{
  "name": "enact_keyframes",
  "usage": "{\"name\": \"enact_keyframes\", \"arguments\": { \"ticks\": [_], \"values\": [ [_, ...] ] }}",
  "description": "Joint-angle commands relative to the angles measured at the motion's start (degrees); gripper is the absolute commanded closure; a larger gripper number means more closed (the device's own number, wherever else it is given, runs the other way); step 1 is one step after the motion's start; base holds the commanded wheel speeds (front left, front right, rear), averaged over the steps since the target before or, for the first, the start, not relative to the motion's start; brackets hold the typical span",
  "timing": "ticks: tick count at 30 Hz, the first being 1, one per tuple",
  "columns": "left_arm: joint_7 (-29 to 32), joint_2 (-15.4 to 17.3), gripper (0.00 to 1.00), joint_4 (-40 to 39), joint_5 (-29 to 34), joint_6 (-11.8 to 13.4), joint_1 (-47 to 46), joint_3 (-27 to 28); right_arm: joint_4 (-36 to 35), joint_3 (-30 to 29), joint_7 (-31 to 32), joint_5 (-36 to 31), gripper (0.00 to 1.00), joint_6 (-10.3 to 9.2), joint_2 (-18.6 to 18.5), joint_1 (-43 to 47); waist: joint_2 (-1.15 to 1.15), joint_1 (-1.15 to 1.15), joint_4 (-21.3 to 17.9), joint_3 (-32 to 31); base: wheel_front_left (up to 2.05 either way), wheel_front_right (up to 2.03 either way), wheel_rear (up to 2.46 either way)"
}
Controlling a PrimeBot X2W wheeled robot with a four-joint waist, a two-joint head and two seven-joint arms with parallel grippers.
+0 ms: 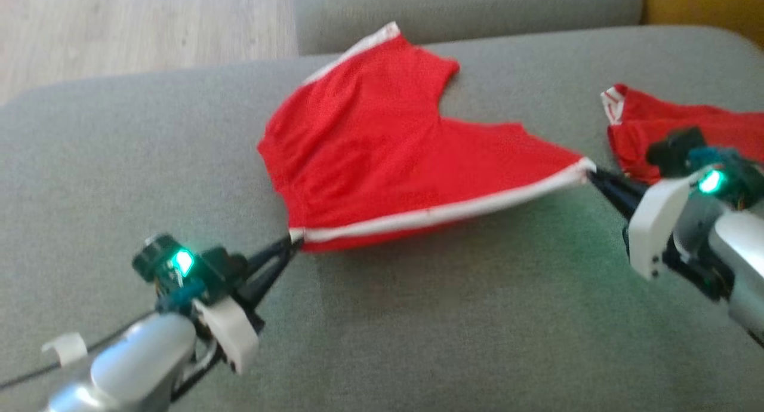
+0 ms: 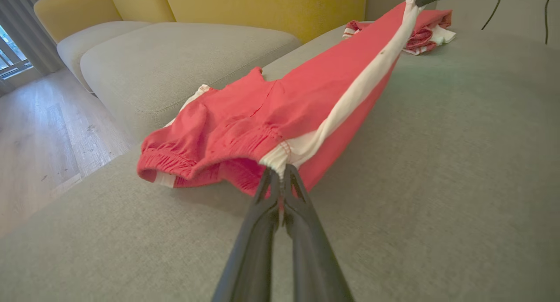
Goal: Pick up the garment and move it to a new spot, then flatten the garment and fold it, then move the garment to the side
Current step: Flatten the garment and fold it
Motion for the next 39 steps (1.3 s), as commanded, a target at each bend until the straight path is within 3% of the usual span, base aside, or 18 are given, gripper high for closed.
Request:
{"name": "enact_keyframes", "arguments": {
  "ticks": [1, 4, 10, 17, 22, 33, 39],
  "values": [
    [-0.5, 2.0, 1.0, -2.1, -0.4, 1.1, 0.0, 1.7, -2.9, 0.7, 1.5, 2.1, 1.0, -0.05, -3.5, 2.1, 0.0, 0.01, -0.6, -2.7, 0.0, 0.0, 0.0],
    [-0.5, 2.1, 1.0, -3.5, -0.5, 1.7, 1.9, 1.3, -5.2, 1.6, 3.3, 4.0, 1.0, -0.05, -5.5, 4.0, 0.0, 0.01, -0.7, -4.1, 0.0, 0.0, 0.0],
    [0.1, 3.3, 1.0, -9.0, -1.0, 4.3, 6.4, 0.2, -13.5, 3.3, 9.9, 9.9, 1.0, -0.05, -13.2, 10.1, 0.0, 0.01, -0.9, -6.2, 0.0, 0.0, 0.0],
    [2.1, 5.1, 1.0, -16.2, -1.5, 7.5, 9.5, -0.4, -21.5, 1.1, 13.7, 13.1, 1.0, -0.05, -19.6, 15.4, 0.0, 0.01, -0.8, -6.6, 0.0, 0.0, 0.0],
    [3.3, 6.1, 1.0, -19.0, -1.7, 8.6, 9.5, -0.3, -22.9, -2.5, 13.8, 11.2, 1.0, -0.05, -19.3, 15.6, 0.0, 0.01, -0.1, -5.8, 0.0, 0.0, 0.0],
    [3.8, 5.9, 1.0, -19.4, -2.9, 9.6, 4.5, 3.2, -22.2, -10.6, 14.5, 2.9, 1.0, -0.05, -14.5, 8.6, 0.0, 0.01, 2.3, -0.2, 0.0, 0.0, 0.0],
    [4.4, 5.2, 1.0, -18.1, -2.8, 8.5, -0.1, 4.7, -20.7, -13.0, 15.8, -1.2, 1.0, -0.05, -11.6, 1.2, 0.0, 0.01, 4.2, 5.0, 0.0, 0.0, 0.0]
  ]
}}
